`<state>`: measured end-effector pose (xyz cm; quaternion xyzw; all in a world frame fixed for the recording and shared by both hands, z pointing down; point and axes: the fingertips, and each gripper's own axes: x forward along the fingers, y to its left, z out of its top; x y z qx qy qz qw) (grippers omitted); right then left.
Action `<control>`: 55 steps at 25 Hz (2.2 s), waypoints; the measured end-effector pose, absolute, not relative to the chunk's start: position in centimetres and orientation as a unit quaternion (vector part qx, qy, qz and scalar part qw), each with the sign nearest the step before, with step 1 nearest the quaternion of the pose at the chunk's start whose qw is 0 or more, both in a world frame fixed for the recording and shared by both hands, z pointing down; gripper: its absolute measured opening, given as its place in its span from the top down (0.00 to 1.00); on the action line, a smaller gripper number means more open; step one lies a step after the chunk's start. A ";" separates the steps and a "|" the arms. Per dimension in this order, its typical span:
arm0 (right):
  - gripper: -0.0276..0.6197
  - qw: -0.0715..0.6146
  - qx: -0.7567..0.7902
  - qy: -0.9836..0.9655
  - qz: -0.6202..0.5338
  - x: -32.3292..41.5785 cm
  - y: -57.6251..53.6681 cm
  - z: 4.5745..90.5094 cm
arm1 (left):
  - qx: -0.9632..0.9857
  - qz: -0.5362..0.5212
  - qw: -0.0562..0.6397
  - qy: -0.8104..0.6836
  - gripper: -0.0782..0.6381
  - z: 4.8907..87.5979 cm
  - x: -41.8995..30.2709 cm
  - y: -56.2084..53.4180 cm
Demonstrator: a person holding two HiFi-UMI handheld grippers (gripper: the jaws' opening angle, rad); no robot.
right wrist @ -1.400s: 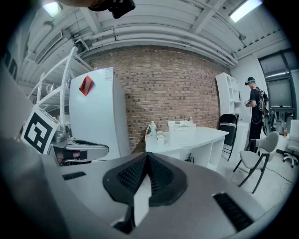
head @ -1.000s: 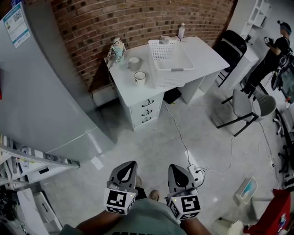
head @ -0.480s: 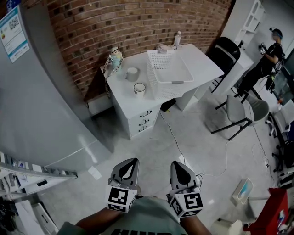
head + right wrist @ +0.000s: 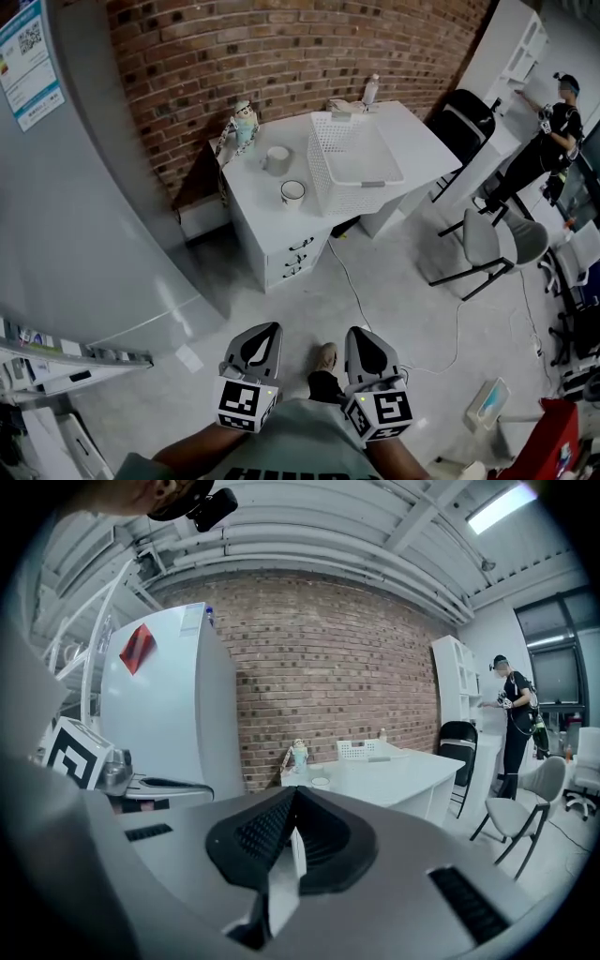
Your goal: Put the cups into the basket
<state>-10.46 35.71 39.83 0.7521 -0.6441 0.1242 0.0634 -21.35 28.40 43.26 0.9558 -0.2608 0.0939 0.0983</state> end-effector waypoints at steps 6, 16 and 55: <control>0.94 0.063 0.733 -0.668 0.113 -8.6 32.1 39.9 | 0.949 0.087 0.094 -0.287 0.88 43.3 -19.6 25.3; 0.94 0.067 0.690 -0.712 0.110 -2.8 26.0 39.8 | 0.933 0.096 0.087 -0.335 0.88 42.2 -14.1 20.0; 0.94 0.132 0.592 -0.782 0.140 4.1 7.0 46.8 | 0.891 0.158 0.109 -0.411 0.88 46.8 -4.9 4.0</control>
